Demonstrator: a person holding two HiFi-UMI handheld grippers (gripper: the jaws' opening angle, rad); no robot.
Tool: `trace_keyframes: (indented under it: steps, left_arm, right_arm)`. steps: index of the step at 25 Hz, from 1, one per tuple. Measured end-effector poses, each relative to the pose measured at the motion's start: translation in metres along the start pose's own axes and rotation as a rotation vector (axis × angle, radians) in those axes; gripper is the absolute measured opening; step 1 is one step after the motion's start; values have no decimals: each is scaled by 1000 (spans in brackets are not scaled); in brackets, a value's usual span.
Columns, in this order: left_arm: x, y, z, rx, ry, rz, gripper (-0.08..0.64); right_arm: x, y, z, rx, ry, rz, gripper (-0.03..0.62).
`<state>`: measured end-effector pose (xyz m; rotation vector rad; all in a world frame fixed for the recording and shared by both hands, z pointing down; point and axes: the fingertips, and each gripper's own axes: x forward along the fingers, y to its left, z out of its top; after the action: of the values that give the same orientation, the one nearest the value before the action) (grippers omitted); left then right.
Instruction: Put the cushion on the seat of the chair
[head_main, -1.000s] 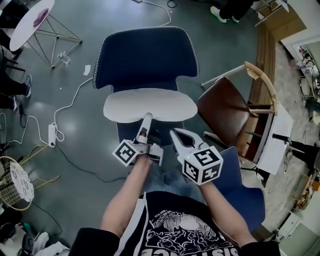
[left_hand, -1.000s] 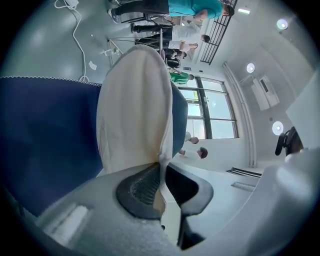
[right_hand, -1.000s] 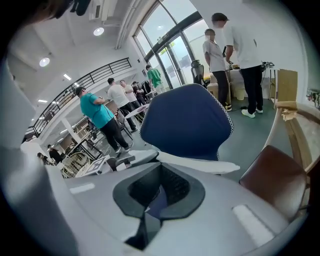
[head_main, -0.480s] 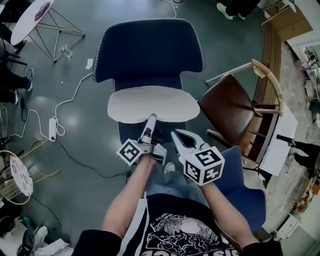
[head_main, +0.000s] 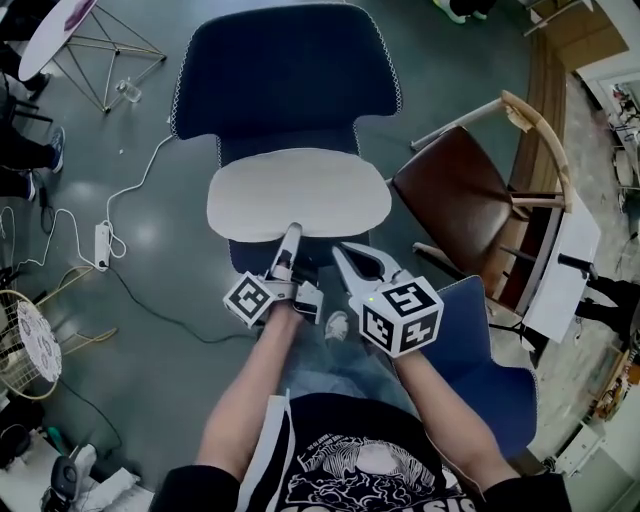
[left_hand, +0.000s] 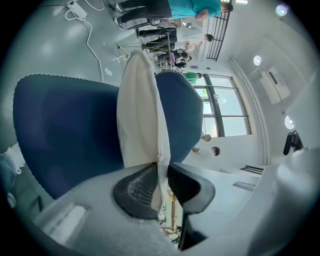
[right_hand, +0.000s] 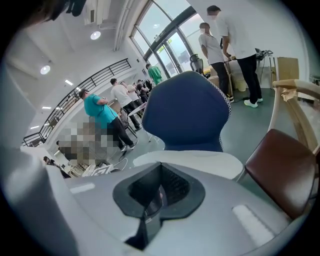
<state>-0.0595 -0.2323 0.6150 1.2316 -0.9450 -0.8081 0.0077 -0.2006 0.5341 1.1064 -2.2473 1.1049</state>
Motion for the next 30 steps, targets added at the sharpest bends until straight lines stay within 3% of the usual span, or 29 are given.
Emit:
trace_keyframes:
  steps: [15,20,30]
  left_arm:
    - [-33,64,-18,-7,-18,85,69]
    - [-47,103,-19,45,0,182,77]
    - [-58,144,-27,34,-30,223,114]
  right_arm:
    - [0,-16,-56,17,41,-9,-3]
    - [-6,-18,-79,13,63,-14,-3]
    - [-21,-28,-121,6,99,-31,-3]
